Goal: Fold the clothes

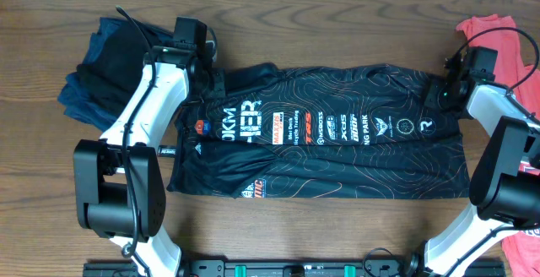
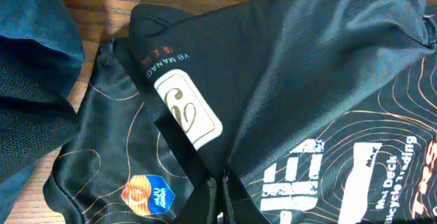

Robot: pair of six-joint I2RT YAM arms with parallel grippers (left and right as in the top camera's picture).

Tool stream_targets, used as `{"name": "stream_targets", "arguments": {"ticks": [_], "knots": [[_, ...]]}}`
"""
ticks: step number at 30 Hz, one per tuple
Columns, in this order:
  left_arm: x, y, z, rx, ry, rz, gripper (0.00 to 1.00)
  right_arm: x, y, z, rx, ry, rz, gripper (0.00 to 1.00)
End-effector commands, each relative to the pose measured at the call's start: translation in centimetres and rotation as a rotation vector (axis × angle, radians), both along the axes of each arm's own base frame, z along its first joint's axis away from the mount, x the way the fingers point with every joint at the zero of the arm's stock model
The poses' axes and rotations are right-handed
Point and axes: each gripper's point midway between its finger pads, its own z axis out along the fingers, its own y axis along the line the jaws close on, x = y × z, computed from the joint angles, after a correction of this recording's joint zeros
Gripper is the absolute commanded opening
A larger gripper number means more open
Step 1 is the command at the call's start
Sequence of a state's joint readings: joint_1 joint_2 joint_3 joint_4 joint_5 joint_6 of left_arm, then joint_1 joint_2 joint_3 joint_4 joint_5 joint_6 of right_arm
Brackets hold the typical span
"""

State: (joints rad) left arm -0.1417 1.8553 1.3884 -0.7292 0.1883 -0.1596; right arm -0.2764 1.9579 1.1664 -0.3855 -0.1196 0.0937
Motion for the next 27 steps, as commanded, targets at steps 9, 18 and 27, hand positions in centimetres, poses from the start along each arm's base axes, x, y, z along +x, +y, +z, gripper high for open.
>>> {"name": "stream_targets", "arguments": {"ticks": [9, 18, 27], "knots": [[0.1, -0.1, -0.1, -0.008, 0.006, 0.001, 0.06, -0.4, 0.5, -1.0, 0.014, 0.036, 0.007, 0.12], [0.1, -0.1, -0.1, -0.008, 0.006, 0.001, 0.06, 0.0, -0.6, 1.0, -0.012, -0.008, -0.017, 0.08], [0.1, -0.1, -0.1, -0.008, 0.006, 0.001, 0.06, 0.1, -0.7, 1.0, -0.013, -0.012, -0.017, 0.17]]}}
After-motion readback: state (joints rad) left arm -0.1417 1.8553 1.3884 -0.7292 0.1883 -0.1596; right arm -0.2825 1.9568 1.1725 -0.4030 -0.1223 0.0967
